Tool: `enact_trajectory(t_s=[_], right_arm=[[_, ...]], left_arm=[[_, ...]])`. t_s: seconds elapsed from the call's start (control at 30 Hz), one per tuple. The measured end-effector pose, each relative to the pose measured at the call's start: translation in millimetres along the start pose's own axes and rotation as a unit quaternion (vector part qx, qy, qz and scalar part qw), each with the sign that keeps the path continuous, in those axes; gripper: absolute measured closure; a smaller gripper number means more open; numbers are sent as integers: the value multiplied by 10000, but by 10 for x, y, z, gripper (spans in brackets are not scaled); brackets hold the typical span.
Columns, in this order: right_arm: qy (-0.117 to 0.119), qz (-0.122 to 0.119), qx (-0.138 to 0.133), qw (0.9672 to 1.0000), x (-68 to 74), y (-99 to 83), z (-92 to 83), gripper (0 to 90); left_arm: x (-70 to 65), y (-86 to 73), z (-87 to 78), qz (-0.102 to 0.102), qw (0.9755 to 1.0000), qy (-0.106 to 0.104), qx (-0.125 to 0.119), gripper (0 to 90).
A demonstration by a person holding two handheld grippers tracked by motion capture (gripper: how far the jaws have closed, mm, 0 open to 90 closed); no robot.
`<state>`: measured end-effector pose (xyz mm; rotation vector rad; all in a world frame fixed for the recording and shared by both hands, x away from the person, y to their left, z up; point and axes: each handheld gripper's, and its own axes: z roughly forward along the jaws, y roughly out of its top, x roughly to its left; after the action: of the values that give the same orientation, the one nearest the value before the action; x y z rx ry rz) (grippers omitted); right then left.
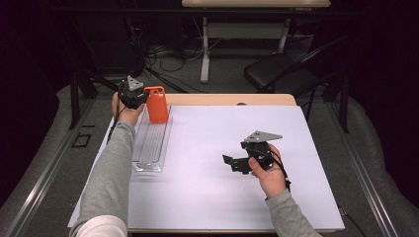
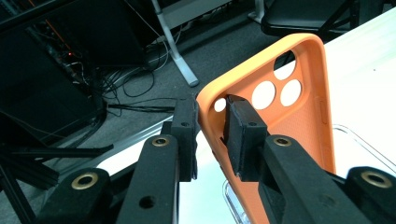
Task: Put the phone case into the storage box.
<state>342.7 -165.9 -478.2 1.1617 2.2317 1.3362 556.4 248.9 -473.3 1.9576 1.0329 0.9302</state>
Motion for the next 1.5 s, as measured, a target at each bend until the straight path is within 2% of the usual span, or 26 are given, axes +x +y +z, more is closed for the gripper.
enact_trajectory(t_s=[0.43,0.7,0.93,1.13,1.23,1.5], right_arm=[[1,-7,-7,10000,-2,-7,16,147],[-5,-1,-7,10000,1,-7,15,147],[-3,-9,-13,10000,8,-5,14,147],[7,-9,-20,10000,9,-1,3,147],[2,-11,-41,10000,4,-2,3,147],[21,-18,-53,10000,7,0,5,147]], left_arm=[[-4,0,5,-32,10000,21,-10,727],[0,4,-8,-93,10000,0,-8,670],[17,19,-60,-261,9996,54,66,598],[47,24,-103,-532,9985,3,116,507],[66,22,-120,-771,9969,-95,126,462],[66,54,-189,-918,9954,-147,244,449]])
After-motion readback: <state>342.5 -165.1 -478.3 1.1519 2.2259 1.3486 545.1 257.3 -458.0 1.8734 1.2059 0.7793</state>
